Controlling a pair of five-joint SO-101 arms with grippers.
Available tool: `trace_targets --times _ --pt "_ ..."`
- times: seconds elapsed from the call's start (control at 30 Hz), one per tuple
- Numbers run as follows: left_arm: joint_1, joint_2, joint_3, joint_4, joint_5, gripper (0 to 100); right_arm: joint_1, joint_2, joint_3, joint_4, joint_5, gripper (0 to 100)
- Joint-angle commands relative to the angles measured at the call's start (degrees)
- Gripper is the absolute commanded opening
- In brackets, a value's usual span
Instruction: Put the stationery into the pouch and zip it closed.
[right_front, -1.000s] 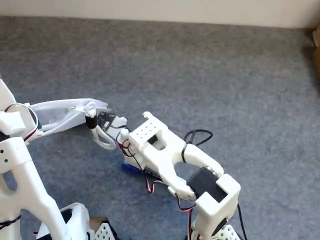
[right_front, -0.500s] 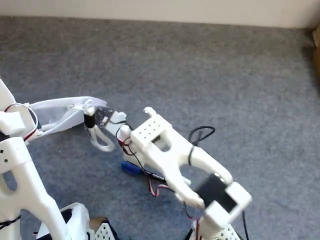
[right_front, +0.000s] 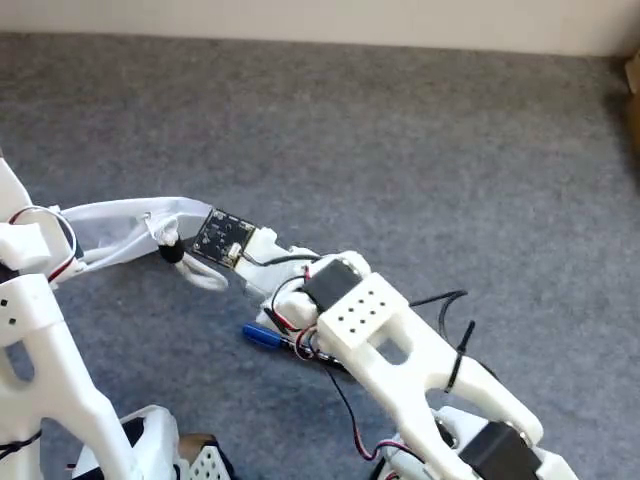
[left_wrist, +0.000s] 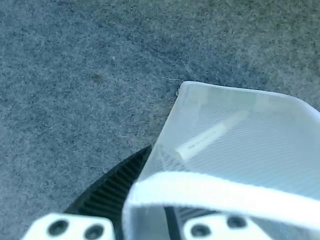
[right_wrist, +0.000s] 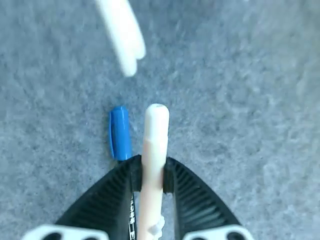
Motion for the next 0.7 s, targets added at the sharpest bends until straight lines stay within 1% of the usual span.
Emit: trace_targets --times 0.0,0.1,0.13,0.27,0.37,0.57,0.67 --pt "-0.75 1.89 2.42 -0.97 0.62 1 0.22 -4.70 -0.04 -1.27 0.35 0.5" --pt "-0.75 1.89 2.42 -0.97 0.62 1 0.22 -5.93 -0.04 -1.27 0.18 0.5" --pt "-0.75 1.89 2.42 -0.97 0.62 1 0.22 -6.29 -0.04 -1.80 -0.97 0.5" --pt "-0.75 1.89 2.42 -0.97 0.62 1 0.48 -7.87 -0.04 -4.97 -11.25 0.5" --pt "-0.75 1.89 2.42 -0.97 0.62 1 0.48 -8.66 -0.04 -5.67 -16.00 0.5" --pt "-0.75 1.89 2.42 -0.97 0.62 1 0.48 -11.03 0.04 -5.58 -17.49 0.5" --pt "-0.75 1.89 2.42 -0.97 0.62 1 0.48 -12.88 0.13 -5.41 -19.60 0.5"
